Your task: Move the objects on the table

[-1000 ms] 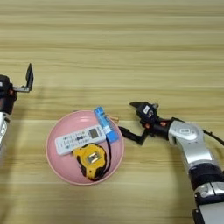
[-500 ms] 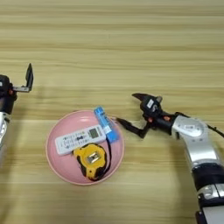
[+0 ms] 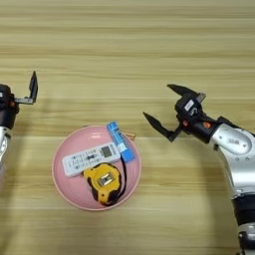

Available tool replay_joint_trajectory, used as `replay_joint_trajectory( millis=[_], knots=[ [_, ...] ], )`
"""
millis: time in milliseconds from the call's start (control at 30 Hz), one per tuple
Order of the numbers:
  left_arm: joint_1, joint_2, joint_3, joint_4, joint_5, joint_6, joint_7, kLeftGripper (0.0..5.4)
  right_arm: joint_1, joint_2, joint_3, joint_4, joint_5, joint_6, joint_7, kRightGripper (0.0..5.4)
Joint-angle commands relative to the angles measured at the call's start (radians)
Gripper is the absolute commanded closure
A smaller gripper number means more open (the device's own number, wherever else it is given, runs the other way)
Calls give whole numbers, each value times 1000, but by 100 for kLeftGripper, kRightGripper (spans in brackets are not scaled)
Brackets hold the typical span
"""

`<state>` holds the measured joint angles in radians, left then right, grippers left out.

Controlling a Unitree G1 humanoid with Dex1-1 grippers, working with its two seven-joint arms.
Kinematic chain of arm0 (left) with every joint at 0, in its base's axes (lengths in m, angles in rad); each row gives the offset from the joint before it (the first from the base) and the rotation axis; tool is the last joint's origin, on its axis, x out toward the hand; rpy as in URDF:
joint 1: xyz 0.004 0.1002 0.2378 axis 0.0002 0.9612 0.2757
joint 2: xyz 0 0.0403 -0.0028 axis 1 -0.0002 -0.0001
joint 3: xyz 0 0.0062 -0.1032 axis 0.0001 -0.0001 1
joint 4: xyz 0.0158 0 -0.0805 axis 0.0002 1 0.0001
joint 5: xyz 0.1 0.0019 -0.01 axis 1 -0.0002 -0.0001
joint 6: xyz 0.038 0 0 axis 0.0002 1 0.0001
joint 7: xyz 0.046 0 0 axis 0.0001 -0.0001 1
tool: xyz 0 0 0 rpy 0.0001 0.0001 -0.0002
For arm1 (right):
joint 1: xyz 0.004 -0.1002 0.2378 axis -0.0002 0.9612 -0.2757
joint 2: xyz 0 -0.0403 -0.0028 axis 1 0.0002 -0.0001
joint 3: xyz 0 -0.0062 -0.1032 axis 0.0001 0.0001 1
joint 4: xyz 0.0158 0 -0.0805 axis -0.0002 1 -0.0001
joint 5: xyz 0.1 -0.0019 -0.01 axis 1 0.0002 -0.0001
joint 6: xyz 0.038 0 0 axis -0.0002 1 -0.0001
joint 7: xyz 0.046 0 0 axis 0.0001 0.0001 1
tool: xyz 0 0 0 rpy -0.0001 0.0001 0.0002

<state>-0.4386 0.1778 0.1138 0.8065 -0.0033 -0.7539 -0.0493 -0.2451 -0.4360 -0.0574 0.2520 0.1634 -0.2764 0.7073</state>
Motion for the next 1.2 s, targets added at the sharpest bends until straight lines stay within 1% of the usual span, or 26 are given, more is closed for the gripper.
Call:
replay_joint_trajectory(
  millis=[33, 100, 267, 367, 433, 500, 567, 600, 667, 800, 933, 1033, 1200],
  knots=[
    [-3, 16, -4, -2, 8, 4, -12, 0, -1, 98, -19, -36, 15, -35, -116, 4],
    [3, 19, -3, -10, 6, 5, -17, 0, -16, 134, -28, -22, 4, -67, -176, 4],
    [38, 14, -2, -41, -16, 30, -46, 0, -26, 168, -38, 28, -8, -94, -250, 4],
    [79, 9, -7, -74, -13, 37, -59, 0, -24, 180, -54, 71, -47, -139, -329, 4],
    [107, 6, -6, -95, -24, 49, -74, 0, -23, 189, -69, 105, -68, -164, -387, 4],
    [134, 5, -4, -114, -33, 61, -90, 0, -20, 190, -74, 141, -110, -206, -448, 4],
    [160, -2, 4, -134, -58, 88, -107, 0, -18, 197, -85, 178, -129, -234, -503, 4],
    [170, -5, 9, -140, -72, 100, -115, 0, -17, 201, -91, 196, -134, -238, -527, 4],
    [188, -5, 16, -142, -82, 106, -116, 0, -14, 196, -89, 243, -189, -270, -596, 4],
    [214, -12, 20, -138, -94, 95, -122, 0, -14, 214, -94, 352, -212, -319, -673, 4],
    [220, -20, 34, -129, -123, 75, -147, 0, -18, 225, -97, 448, -201, -368, -703, 4],
    [215, -22, 51, -107, -151, 67, -166, 0, -21, 230, -102, 496, -174, -403, -687, 4],
    [209, -31, 69, -77, -182, 40, -198, 0, -32, 232, -108, 556, -135, -450, -653, 4]
  ],
)
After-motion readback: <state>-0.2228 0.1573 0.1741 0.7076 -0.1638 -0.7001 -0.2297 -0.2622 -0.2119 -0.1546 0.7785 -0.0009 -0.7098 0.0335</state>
